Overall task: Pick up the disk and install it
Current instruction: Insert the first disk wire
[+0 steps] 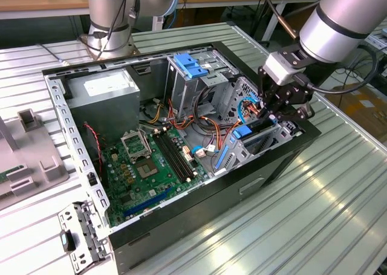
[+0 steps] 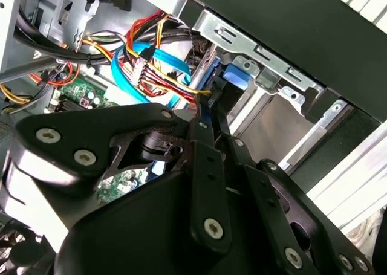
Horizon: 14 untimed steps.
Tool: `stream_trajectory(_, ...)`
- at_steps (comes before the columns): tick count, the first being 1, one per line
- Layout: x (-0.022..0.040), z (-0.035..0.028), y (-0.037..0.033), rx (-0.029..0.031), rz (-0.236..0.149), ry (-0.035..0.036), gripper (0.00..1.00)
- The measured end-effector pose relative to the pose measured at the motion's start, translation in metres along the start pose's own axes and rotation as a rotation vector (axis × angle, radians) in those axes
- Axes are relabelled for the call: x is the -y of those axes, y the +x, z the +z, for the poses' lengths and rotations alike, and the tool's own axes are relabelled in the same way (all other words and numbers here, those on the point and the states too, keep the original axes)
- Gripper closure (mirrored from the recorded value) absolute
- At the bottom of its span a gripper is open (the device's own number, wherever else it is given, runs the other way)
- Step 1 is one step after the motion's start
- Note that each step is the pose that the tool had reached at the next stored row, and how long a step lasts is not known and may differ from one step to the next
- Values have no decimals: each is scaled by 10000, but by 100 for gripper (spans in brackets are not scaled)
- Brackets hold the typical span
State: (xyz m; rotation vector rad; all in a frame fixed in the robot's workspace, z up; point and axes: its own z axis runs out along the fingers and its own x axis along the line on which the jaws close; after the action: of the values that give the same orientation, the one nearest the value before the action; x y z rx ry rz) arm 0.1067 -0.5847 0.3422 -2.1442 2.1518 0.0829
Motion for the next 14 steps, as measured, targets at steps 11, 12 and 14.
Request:
stream_trajectory(11,0,6,1,-5,-1,0,83)
stream_trajectory(12,-1,6,1,-4,-1,0,83)
stream_trajectory(14,-1,7,1,-4,-1,0,76)
